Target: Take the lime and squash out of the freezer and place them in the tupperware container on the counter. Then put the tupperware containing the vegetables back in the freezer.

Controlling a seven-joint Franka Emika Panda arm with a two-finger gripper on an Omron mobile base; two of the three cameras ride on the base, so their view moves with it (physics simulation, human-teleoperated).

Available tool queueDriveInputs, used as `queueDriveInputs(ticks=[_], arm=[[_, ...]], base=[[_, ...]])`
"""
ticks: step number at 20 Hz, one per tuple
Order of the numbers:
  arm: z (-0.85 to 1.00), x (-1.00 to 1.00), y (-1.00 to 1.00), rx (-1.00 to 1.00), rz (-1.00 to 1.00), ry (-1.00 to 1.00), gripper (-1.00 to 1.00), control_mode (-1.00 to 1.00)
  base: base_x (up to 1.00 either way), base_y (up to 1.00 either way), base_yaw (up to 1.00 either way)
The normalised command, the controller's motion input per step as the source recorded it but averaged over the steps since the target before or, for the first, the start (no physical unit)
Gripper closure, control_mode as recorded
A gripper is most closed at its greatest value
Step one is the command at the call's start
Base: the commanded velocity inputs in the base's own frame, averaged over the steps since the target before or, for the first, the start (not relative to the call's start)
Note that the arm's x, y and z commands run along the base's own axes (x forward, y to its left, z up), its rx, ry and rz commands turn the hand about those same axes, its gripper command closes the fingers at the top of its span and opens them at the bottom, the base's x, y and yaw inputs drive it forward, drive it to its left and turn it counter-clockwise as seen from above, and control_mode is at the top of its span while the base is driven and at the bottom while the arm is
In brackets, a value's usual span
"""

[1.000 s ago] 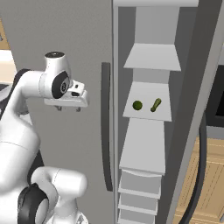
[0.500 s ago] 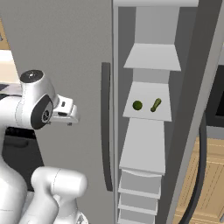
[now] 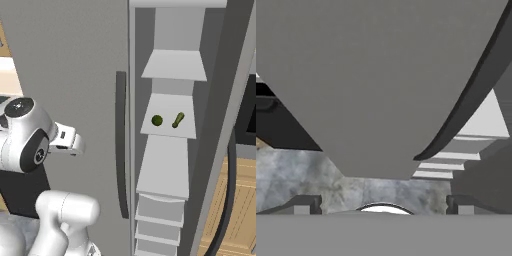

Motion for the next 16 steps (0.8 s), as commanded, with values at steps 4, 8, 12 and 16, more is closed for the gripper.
queueDriveInputs(ticks=[4,8,12,16], arm=[[0.0,-0.01,0.0,0.0,0.0,0.0,-1.0,1.0],[0.0,0.0,0.0,0.0,0.0,0.0,-1.0,1.0],[0.0,0.0,0.0,0.0,0.0,0.0,-1.0,1.0],[0.0,0.0,0.0,0.0,0.0,0.0,-1.0,1.0]], base=[[0.0,-0.06,-0.01],[0.05,-0.66,-0.02],[0.16,-0.84,0.0],[0.24,-0.71,0.0]])
